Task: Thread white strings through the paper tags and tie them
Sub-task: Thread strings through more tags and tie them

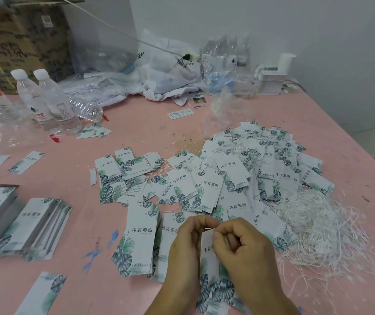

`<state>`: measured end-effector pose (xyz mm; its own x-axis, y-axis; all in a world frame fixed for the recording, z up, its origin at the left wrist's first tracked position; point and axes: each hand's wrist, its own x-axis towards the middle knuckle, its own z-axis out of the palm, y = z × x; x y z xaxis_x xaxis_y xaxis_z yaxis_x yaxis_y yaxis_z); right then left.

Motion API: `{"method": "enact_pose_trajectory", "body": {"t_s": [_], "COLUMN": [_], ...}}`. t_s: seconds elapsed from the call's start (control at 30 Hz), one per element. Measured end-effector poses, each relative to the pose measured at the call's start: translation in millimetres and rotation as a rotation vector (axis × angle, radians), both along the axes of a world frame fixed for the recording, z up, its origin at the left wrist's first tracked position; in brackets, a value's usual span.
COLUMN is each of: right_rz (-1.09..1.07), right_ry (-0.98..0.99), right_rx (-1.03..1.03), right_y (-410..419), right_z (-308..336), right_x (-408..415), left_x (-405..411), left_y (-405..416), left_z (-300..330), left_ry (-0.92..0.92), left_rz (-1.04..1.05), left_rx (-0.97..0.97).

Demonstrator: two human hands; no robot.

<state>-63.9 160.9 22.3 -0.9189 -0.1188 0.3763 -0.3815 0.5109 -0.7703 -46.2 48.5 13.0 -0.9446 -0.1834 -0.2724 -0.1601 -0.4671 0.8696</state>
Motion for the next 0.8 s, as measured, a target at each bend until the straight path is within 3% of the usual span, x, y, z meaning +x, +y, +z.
{"method": "enact_pose_trajectory", "body": {"t_s": [0.33,0.6,0.8], "right_rz": [-0.036,0.01,0.103], "right_ry": [-0.106,-0.163,-0.571], "right_rx": [-0.12,-0.181,-0.436], "right_y": [6.8,4.8,22.0], "right_z": [-4.8,-1.8,10.6], "right_x": [-7.4,-6.5,-21.2], "left_x": [-3.6,-2.8,-3.2], "left_y": [-2.9,-3.0,-5.2], "left_z": [0.7,-2.3,-8.1], "left_ry": [0.081,0.123,0.113], "left_rz": [-0.065,0.022,0.124], "left_rx": [0.082,-0.041,-0.157]}}
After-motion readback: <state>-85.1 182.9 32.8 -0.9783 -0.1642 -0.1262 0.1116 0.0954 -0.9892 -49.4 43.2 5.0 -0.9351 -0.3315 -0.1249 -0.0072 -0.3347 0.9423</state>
